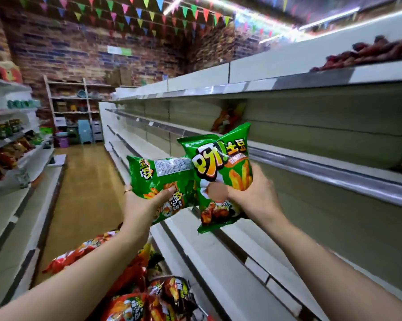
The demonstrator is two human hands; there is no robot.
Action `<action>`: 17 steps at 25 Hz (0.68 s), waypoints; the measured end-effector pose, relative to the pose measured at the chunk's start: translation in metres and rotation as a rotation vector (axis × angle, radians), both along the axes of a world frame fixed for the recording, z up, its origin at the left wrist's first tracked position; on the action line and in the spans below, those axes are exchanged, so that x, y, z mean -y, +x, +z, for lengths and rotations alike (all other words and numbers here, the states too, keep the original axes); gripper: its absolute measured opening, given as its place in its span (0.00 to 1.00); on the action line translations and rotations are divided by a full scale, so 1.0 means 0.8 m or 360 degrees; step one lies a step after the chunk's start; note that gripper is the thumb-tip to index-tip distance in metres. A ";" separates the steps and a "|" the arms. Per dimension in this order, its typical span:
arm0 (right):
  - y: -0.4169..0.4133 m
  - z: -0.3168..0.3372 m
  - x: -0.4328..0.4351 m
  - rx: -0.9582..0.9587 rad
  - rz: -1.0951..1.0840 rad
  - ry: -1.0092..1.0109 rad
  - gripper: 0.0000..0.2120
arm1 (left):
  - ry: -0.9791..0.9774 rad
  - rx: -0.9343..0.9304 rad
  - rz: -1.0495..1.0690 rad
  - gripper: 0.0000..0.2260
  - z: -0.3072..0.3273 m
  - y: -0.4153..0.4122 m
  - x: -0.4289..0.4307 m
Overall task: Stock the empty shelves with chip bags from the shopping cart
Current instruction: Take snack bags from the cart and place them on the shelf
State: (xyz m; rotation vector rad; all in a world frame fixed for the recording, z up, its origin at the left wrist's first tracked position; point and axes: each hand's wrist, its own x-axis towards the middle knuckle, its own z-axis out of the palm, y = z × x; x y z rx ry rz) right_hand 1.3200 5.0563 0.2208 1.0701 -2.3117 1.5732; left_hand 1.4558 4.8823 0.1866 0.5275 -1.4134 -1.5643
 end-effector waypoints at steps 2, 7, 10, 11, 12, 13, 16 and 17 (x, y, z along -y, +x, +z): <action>-0.001 0.021 -0.010 -0.0043 -0.0113 -0.0052 0.34 | -0.0031 -0.0092 -0.0078 0.30 0.016 -0.023 -0.002; 0.002 0.055 -0.056 -0.0106 -0.0424 -0.0084 0.28 | -0.0129 -0.0168 -0.0416 0.28 0.051 -0.075 -0.019; 0.006 0.066 -0.090 -0.0138 -0.0615 -0.0098 0.28 | -0.0165 -0.0200 -0.0654 0.37 0.063 -0.106 -0.036; 0.009 0.068 -0.100 -0.0142 -0.0669 -0.0109 0.28 | -0.0167 -0.0218 -0.0710 0.37 0.066 -0.115 -0.044; 0.011 0.070 -0.110 -0.0139 -0.0727 -0.0109 0.28 | -0.0160 -0.0232 -0.0749 0.35 0.068 -0.122 -0.053; 0.014 0.071 -0.118 -0.0135 -0.0772 -0.0104 0.28 | -0.0144 -0.0255 -0.0782 0.33 0.068 -0.129 -0.062; 0.024 0.072 -0.138 -0.0116 -0.0908 -0.0088 0.27 | -0.0084 -0.0295 -0.0899 0.31 0.065 -0.143 -0.087; 0.027 0.072 -0.142 -0.0107 -0.0942 -0.0096 0.27 | -0.0079 -0.0300 -0.0920 0.30 0.063 -0.149 -0.091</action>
